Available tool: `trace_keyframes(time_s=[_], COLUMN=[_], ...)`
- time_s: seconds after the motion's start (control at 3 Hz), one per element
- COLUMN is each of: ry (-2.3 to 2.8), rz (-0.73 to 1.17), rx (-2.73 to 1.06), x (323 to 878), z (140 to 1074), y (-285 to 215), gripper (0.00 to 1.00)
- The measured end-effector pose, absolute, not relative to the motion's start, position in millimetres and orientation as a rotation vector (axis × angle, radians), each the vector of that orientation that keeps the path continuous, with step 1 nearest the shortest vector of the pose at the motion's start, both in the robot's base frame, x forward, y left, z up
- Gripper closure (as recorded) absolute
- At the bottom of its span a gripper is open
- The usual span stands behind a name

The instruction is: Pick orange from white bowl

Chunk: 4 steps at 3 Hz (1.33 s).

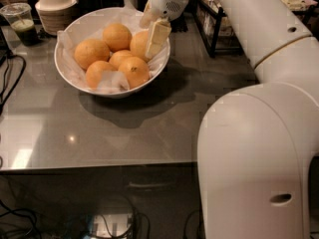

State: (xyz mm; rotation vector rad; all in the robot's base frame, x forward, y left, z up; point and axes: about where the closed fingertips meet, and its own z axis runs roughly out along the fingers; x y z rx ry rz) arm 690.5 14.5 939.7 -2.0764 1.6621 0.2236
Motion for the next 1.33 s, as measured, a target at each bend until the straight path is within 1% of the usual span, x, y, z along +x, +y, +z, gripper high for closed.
trace_keyframes(time_s=[0.67, 1.0, 1.33], ry=[1.690, 1.690, 1.688], rz=[0.288, 0.289, 0.288], rx=[-2.064, -2.064, -2.068], x=[688, 688, 689], z=[915, 917, 916], y=[16, 16, 18], gripper=[0.34, 0.35, 0.54])
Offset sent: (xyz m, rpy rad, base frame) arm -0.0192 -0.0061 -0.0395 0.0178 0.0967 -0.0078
